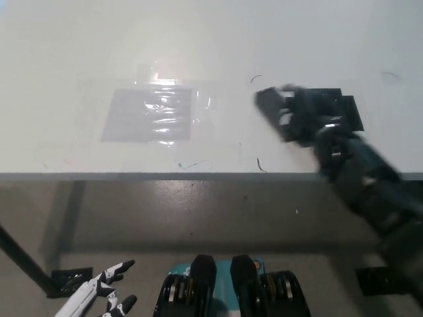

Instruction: A whiteboard eraser is kept on the black marked spot on the table infront of the robot and the robot uses its right hand to swipe it back and forth on the table twice to clean it

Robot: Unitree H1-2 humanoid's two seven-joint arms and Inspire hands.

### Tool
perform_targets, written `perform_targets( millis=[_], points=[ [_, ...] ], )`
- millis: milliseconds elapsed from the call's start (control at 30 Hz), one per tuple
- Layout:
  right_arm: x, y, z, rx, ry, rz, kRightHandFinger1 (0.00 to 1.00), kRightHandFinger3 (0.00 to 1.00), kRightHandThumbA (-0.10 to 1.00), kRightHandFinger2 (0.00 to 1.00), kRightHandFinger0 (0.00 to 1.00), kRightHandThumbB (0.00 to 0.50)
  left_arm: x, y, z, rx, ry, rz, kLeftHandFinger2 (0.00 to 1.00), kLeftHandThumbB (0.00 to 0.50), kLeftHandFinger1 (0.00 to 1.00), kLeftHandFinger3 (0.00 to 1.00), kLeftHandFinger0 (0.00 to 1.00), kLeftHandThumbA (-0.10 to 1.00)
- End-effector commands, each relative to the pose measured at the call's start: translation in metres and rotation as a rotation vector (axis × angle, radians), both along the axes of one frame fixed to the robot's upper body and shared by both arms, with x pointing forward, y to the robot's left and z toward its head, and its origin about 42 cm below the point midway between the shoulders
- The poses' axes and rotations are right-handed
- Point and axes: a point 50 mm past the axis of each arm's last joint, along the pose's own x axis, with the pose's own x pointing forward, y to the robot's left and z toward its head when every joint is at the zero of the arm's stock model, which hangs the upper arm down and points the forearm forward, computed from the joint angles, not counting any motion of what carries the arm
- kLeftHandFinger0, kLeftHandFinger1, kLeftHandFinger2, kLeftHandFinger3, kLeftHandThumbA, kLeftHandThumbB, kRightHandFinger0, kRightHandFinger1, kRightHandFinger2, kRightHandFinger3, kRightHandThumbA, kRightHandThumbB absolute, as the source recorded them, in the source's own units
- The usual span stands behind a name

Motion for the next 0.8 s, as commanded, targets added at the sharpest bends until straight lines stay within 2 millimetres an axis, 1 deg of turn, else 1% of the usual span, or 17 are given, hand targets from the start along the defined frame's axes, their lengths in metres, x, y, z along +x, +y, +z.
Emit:
perform_targets(
  millis=[0, 33, 100, 133, 167, 200, 233, 267, 333, 400, 533, 567, 600, 633, 667, 700, 767],
  points=[
    [-0.014, -0.131, -0.001, -0.068, 0.077, -0.221, 0.77, 0.94, 0.52, 0.83, 0.65, 0.086, -0.001, 0.008, 0.014, 0.032, -0.045, -0.015, 1.00, 0.410, 1.00, 1.00, 1.00, 0.74],
    [-0.016, -0.139, 0.002, -0.070, 0.070, -0.232, 0.78, 0.92, 0.52, 0.84, 0.64, 0.085, -0.002, 0.009, 0.014, 0.030, -0.047, -0.013, 1.00, 0.408, 1.00, 1.00, 1.00, 0.74],
    [-0.020, -0.164, 0.008, -0.084, 0.066, -0.277, 0.66, 0.88, 0.54, 0.75, 0.51, 0.092, -0.003, 0.010, 0.013, 0.034, -0.046, -0.010, 1.00, 0.408, 1.00, 1.00, 1.00, 0.74],
    [-0.022, -0.176, 0.010, -0.087, 0.071, -0.304, 0.69, 0.89, 0.55, 0.77, 0.55, 0.096, -0.003, 0.011, 0.012, 0.032, -0.045, -0.007, 1.00, 0.407, 1.00, 1.00, 1.00, 0.74],
    [-0.027, -0.193, 0.014, -0.103, 0.071, -0.335, 0.44, 0.76, 0.55, 0.56, 0.31, 0.093, -0.003, 0.012, 0.011, 0.030, -0.044, -0.005, 1.00, 0.407, 1.00, 1.00, 1.00, 0.74],
    [-0.031, -0.206, 0.016, -0.085, 0.053, -0.346, 0.26, 0.62, 0.47, 0.39, 0.16, 0.095, -0.004, 0.013, 0.011, 0.033, -0.043, 0.000, 1.00, 0.406, 1.00, 1.00, 1.00, 0.74],
    [-0.034, -0.213, 0.017, -0.080, 0.045, -0.358, 0.24, 0.45, 0.45, 0.33, 0.14, 0.099, -0.005, 0.013, 0.012, 0.033, -0.042, 0.003, 1.00, 0.405, 1.00, 1.00, 1.00, 0.74],
    [-0.038, -0.225, 0.019, -0.069, 0.038, -0.378, 0.45, 0.46, 0.45, 0.49, 0.33, 0.092, -0.004, 0.014, 0.012, 0.035, -0.040, 0.007, 1.00, 0.408, 1.00, 1.00, 1.00, 0.74],
    [-0.040, -0.232, 0.021, -0.051, 0.059, -0.411, 0.94, 0.80, 0.49, 0.94, 0.90, 0.100, -0.005, 0.015, 0.013, 0.036, -0.043, 0.012, 1.00, 0.410, 1.00, 1.00, 1.00, 0.74],
    [-0.043, -0.238, 0.020, -0.053, 0.048, -0.414, 0.90, 0.85, 0.48, 0.92, 0.85, 0.106, -0.006, 0.015, 0.012, 0.035, -0.046, 0.015, 1.00, 0.409, 1.00, 1.00, 1.00, 0.74],
    [-0.045, -0.235, 0.013, -0.016, 0.062, -0.435, 0.56, 0.76, 0.44, 0.64, 0.45, 0.114, -0.008, 0.015, 0.010, 0.038, -0.038, 0.018, 1.00, 0.406, 1.00, 1.00, 1.00, 0.74],
    [-0.045, -0.232, 0.011, -0.006, 0.061, -0.431, 0.74, 0.84, 0.45, 0.77, 0.66, 0.106, -0.008, 0.015, 0.010, 0.034, -0.035, 0.017, 1.00, 0.404, 1.00, 1.00, 1.00, 0.74],
    [-0.044, -0.227, 0.009, 0.000, 0.060, -0.412, 0.83, 0.82, 0.46, 0.82, 0.87, 0.103, -0.008, 0.015, 0.009, 0.032, -0.033, 0.017, 1.00, 0.404, 1.00, 1.00, 1.00, 0.74],
    [-0.043, -0.224, 0.007, -0.002, 0.062, -0.400, 0.84, 0.80, 0.47, 0.81, 0.92, 0.104, -0.008, 0.015, 0.009, 0.036, -0.032, 0.017, 1.00, 0.404, 1.00, 1.00, 1.00, 0.74],
    [-0.043, -0.220, 0.004, -0.016, 0.068, -0.385, 0.79, 0.73, 0.50, 0.78, 0.83, 0.110, -0.009, 0.014, 0.009, 0.039, -0.027, 0.013, 1.00, 0.400, 1.00, 1.00, 1.00, 0.75],
    [-0.041, -0.213, 0.001, -0.020, 0.068, -0.375, 0.59, 0.69, 0.53, 0.62, 0.57, 0.122, -0.009, 0.014, 0.009, 0.037, -0.028, 0.012, 1.00, 0.400, 1.00, 1.00, 1.00, 0.75],
    [-0.038, -0.202, -0.002, -0.016, 0.075, -0.361, 0.48, 0.68, 0.57, 0.54, 0.41, 0.119, -0.008, 0.013, 0.008, 0.041, -0.033, 0.013, 1.00, 0.402, 1.00, 1.00, 1.00, 0.75]
  ],
)
